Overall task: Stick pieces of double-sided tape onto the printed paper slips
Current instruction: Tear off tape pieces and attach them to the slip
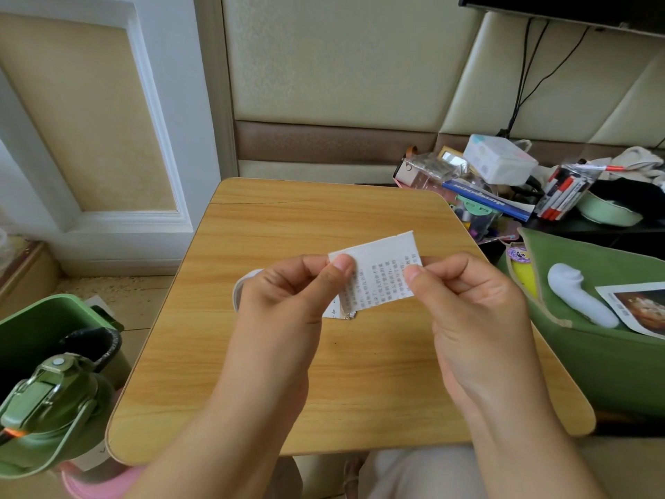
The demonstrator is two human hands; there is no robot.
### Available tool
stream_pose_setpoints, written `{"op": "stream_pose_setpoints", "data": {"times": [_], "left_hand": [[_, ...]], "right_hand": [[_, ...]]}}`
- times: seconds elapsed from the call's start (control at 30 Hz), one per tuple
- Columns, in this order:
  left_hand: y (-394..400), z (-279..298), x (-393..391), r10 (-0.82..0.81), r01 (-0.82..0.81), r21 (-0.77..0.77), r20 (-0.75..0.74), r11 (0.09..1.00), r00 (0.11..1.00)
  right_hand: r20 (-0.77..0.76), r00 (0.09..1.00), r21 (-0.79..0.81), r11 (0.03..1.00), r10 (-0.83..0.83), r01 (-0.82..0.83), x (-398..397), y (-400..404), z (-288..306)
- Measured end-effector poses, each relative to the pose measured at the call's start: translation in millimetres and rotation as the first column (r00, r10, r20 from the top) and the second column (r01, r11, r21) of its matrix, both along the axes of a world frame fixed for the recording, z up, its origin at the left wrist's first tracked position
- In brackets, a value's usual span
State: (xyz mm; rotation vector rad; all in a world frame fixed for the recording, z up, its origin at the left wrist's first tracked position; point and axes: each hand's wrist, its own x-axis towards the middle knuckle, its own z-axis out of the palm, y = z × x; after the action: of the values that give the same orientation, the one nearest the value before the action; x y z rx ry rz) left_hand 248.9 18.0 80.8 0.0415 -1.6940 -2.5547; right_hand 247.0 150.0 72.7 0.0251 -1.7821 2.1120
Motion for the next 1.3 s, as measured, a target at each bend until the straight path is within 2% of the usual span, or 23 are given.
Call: {"op": "stream_pose_setpoints", "data": {"times": [0.2, 0.43, 0.57, 0.67, 0.77, 1.3], "left_hand": [[1, -3, -1, 0.015, -0.014, -0.033, 0.032, 0.999, 0.999], [-7, -1, -11, -0.220, 0.224, -0.196, 0.041, 0.955, 0.975], [-8, -1, -18, -0.230, 0.216, -0.273, -0.021, 0.937, 0.973], [-8, -3, -20, -0.225, 0.199, -0.271, -0.065, 0.942, 0.972], [-7, -5, -19, -0.229, 0.207, -0.234, -0.070, 0.950, 0.971], [-4, -14, -18, -0.214, 0.185, -0.261, -0.084, 0.947, 0.973]], "right_hand": [[-0.035, 0.999, 0.051, 0.999, -0.003, 0.005, 1, -2, 1], [-0.053, 0.998, 0.151, 0.988, 0.018, -0.010, 0, 3, 3], [-0.061, 0.996, 0.227, 0.973, 0.061, -0.046, -1, 5, 7], [-0.064, 0.996, 0.229, 0.972, 0.065, -0.049, -1, 5, 8], [-0.047, 0.998, 0.235, 0.971, 0.049, -0.037, 0, 5, 8], [-0.001, 0.998, 0.265, 0.962, -0.066, 0.064, 0, 3, 6]]}}
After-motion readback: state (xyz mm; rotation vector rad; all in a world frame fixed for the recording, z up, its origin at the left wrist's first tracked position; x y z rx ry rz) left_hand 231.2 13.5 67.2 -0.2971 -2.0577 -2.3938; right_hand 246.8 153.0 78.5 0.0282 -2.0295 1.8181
